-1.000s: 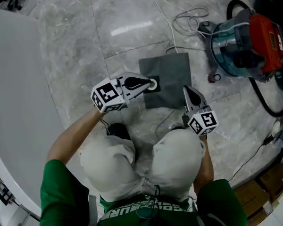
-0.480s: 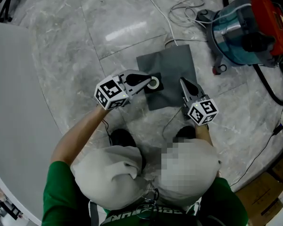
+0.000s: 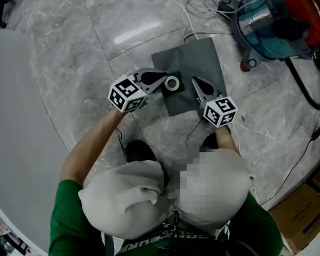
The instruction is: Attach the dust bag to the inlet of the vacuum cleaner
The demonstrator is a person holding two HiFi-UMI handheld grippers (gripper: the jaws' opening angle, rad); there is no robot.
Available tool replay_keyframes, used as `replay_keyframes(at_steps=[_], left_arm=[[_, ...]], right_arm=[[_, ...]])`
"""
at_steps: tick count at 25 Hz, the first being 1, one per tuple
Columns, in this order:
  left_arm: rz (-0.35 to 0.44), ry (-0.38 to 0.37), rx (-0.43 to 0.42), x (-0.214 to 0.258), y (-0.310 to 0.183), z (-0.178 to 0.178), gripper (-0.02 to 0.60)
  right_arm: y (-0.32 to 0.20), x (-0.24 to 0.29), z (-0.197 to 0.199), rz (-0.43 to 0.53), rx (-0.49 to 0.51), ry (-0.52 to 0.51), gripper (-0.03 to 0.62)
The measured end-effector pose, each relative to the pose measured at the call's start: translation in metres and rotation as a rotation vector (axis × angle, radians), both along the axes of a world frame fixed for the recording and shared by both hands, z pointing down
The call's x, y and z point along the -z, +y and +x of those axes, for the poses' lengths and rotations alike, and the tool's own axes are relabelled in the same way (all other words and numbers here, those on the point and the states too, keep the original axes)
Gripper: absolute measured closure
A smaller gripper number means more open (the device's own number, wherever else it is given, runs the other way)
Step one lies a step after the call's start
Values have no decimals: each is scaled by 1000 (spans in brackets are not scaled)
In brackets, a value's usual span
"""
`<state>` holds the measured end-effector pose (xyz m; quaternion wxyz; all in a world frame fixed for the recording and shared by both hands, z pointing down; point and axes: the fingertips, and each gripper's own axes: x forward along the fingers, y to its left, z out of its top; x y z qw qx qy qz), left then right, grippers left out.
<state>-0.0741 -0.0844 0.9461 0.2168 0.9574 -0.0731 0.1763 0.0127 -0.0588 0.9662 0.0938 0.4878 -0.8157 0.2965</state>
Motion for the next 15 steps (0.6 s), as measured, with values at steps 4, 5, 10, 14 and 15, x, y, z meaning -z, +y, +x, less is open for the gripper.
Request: replay_keyframes(at_steps=[4, 5, 10, 14, 15], left_arm=[[-7, -27, -22, -14, 6, -6, 578], [-3, -41, -33, -19, 7, -8, 578], [31, -89, -90, -37, 9, -21, 578], [53, -118, -155, -51, 12, -26, 569], [66, -126, -174, -55, 13, -27, 568]], right_arm=[[9, -11, -27, -10, 54, 51, 586], [11, -13, -34, -13, 69, 61, 586], [23, -20, -69, -12, 142, 98, 585], [34, -29, -95, -10, 219, 157, 553], [36, -32, -100, -7, 237, 179, 498]])
